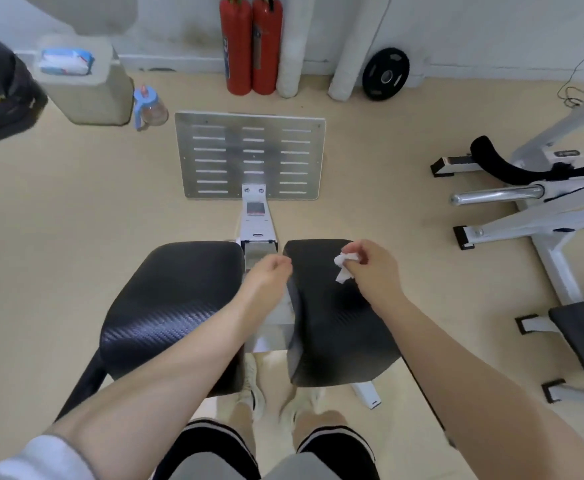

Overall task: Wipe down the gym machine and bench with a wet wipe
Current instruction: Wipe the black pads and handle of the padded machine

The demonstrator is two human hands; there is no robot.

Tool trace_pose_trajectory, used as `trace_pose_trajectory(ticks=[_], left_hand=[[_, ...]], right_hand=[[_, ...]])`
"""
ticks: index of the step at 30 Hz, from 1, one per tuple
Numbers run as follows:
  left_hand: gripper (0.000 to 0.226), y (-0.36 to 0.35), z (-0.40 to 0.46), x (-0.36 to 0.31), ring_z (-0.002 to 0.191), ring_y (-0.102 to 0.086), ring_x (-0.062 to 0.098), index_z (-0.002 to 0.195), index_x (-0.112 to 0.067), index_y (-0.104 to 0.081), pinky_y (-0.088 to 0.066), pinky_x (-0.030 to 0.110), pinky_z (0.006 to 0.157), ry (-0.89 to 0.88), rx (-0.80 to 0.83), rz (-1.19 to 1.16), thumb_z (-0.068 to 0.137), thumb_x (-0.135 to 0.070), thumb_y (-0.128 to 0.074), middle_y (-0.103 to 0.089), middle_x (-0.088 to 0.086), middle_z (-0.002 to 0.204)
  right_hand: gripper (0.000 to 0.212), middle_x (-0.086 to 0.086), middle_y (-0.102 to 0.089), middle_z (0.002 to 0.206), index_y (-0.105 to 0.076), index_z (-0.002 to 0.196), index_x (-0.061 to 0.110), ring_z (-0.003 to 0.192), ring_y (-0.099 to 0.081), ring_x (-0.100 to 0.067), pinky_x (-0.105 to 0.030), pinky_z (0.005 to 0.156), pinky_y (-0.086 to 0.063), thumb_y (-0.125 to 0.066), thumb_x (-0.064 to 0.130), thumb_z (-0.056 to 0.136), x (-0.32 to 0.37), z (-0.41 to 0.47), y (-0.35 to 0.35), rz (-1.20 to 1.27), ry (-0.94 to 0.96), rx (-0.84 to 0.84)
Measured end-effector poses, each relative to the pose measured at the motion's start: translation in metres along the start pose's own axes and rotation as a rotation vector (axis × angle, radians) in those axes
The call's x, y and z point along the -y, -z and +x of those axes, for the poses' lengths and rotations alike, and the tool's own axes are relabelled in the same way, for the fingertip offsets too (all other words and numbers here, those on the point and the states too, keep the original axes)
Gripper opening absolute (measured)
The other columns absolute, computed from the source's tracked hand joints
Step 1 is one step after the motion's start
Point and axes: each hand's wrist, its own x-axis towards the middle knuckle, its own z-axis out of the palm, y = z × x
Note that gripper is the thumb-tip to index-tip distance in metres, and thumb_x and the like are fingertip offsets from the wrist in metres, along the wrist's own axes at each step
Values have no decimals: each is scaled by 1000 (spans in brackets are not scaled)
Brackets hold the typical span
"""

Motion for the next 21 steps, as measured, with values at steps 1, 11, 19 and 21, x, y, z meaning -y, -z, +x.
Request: trace_pose_trajectory(ticks=[1, 11, 19, 21], left_hand=[[37, -4, 7, 0, 107, -54, 16, 130, -14, -50, -41, 25, 85, 38, 31, 55, 95, -24, -44, -57, 0, 123], [26, -27, 73, 15, 97, -60, 15, 104, -23, -55, -49, 27, 87, 161, 77, 57, 81, -25, -68, -65, -7, 97], [50, -30, 76, 25, 107, -63, 18, 117, -13, -59, -50, 34, 95, 178, 72, -93, 70, -23, -75, -68, 4, 111], [60, -31, 75, 23, 107, -62, 20, 116, -14, -59, -51, 36, 95, 197, 56, -150, 60, -29, -75, -67, 6, 112]], right_hand=[[9, -9, -71, 68, -63, 83, 16, 71, -61, -14, -22, 72, -46, -55, 13, 82, -1, 13, -2, -86, 15, 17], [27, -11, -55, 108, -61, 106, 7, 95, -56, -26, -24, 77, -39, -61, 3, 79, -5, 137, -73, -659, 228, 344], [37, -10, -41, 144, -47, 132, 8, 132, -38, -24, -33, 107, -29, -32, 22, 101, -21, 131, -70, -778, 519, 856], [43, -4, -26, 154, -33, 142, 15, 140, -27, -17, -32, 113, -23, -29, 24, 101, -22, 132, -60, -782, 544, 922]])
